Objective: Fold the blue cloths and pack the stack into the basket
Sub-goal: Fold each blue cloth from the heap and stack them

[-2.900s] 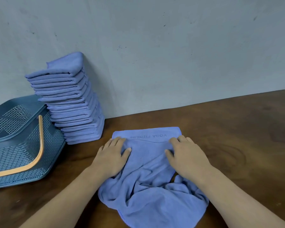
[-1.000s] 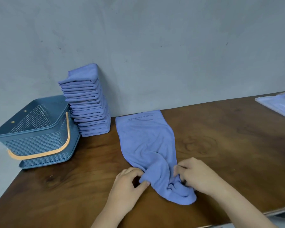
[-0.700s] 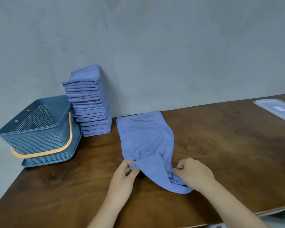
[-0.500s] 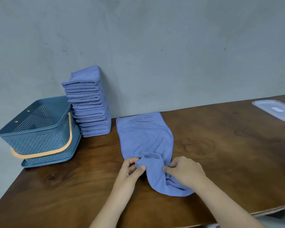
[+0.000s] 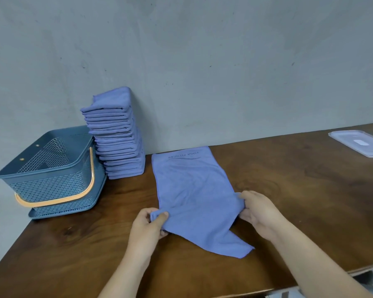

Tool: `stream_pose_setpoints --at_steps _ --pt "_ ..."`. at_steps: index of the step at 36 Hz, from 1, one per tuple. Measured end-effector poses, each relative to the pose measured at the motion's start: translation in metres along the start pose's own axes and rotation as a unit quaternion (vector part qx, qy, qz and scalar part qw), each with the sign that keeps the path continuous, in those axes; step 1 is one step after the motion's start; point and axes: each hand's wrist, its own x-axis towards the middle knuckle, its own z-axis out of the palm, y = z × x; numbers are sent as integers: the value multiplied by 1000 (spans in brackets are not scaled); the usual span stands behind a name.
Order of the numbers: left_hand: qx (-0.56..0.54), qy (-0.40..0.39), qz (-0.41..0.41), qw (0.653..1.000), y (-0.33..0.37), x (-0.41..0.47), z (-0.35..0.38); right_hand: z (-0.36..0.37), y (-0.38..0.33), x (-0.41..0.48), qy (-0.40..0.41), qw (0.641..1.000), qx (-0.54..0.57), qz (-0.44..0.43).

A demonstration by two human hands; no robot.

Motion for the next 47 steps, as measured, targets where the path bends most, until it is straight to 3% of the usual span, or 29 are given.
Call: stream_pose_setpoints --at_steps 4,7,10,13,16,20,25,28,30,33,37,40,43,45,47 --pt "39 -3 21 999 0 -6 -4 7 -4 -19 16 999 -18 -23" --pt "45 -92 40 994 -5 -19 -6 10 2 -30 -5 993 -100 -61" --pt "52 -188 67 979 -8 -35 -11 4 14 -38 -59 955 -254 -142" --pt "78 -176 111 975 -14 -40 -15 0 25 -51 -123 920 -336 -160" --pt "58 -153 108 981 -11 -43 -14 -2 36 -53 -86 897 -392 -187" --pt "21 -114 99 988 -1 -44 -11 -5 32 -53 -30 925 -315 -211" --pt "-27 -74 64 995 10 -39 -13 -6 9 -60 -31 986 -72 -147" --pt "-56 -85 -15 995 15 -39 -11 -13 2 -60 -46 986 -117 -110" --pt "-3 -106 -64 992 12 -40 -12 -21 4 -58 -69 962 -250 -90" --pt "123 -151 -93 976 2 -37 -19 -30 6 -57 -74 879 -467 -58" --pt "208 -145 -71 965 2 -35 -28 -29 -4 -65 -78 821 -565 -17" --pt "298 -120 -18 947 7 -37 -30 -27 -12 -67 -52 779 -625 -14" --pt "352 -49 88 930 2 -32 -32 -26 -9 -62 7 730 -681 -56" --pt "384 -17 168 908 -4 -23 -29 -23 -3 -54 33 724 -680 -111" --pt "398 -46 208 892 -11 -10 -25 -17 8 -44 20 734 -652 -187"
